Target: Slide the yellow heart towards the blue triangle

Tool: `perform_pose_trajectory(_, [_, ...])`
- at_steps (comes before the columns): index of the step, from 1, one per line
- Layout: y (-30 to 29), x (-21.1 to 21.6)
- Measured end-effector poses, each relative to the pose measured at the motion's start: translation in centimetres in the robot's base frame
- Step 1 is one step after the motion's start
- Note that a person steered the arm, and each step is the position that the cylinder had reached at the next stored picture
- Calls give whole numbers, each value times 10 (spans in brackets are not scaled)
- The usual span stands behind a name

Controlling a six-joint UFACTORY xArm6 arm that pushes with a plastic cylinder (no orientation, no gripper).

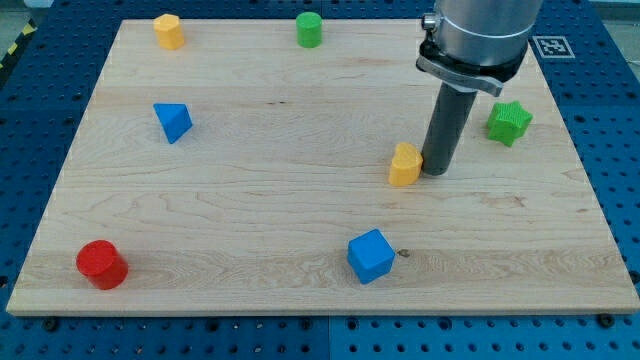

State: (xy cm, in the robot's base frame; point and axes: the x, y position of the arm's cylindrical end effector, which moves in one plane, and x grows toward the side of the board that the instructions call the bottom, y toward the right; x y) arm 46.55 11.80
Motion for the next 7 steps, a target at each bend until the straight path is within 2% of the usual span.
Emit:
perform_pose_trajectory(2, [-44,15])
perform_pose_trajectory(7, [-172,13])
